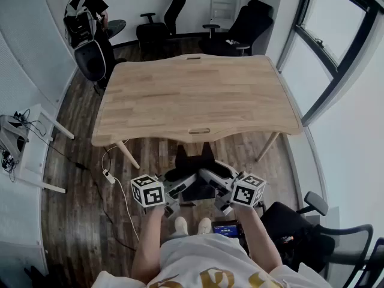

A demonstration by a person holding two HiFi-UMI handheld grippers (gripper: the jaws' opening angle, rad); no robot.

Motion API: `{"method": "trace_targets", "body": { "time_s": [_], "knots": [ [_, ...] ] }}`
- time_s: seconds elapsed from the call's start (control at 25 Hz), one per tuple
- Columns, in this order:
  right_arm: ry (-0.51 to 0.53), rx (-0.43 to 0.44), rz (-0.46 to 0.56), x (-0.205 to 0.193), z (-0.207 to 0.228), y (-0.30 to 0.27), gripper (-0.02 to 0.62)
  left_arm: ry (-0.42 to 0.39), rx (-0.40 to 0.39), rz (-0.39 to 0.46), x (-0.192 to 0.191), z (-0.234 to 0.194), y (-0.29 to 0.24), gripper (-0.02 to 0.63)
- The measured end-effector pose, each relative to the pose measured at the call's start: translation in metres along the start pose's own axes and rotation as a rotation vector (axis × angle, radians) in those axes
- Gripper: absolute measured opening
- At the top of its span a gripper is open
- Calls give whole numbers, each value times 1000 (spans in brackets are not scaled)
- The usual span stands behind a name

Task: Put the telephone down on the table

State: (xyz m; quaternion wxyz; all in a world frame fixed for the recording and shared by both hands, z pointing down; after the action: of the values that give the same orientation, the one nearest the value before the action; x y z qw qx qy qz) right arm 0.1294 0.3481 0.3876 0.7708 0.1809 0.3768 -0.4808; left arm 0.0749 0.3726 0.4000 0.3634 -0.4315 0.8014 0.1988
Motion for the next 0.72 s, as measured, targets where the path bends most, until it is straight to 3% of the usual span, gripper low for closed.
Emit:
{"method": "trace_targets", "body": {
  "time_s": [0.72],
  "knots": [
    [-23,52,4,13,5,15,215,-5,-19,13,1,8,-15,218]
  ]
}}
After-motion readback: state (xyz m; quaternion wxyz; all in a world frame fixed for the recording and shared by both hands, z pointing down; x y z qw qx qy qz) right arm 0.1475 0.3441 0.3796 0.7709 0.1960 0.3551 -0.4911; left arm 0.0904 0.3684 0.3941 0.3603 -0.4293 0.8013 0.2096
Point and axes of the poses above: the fingertips, and each gripper's own axes: y backward along the fingers, z to its right, x out of its top, the point moved 1 cm from there along y, backward along the fingers, and after that the axes turned 9 degrees about -x, right-handed, at the moved point
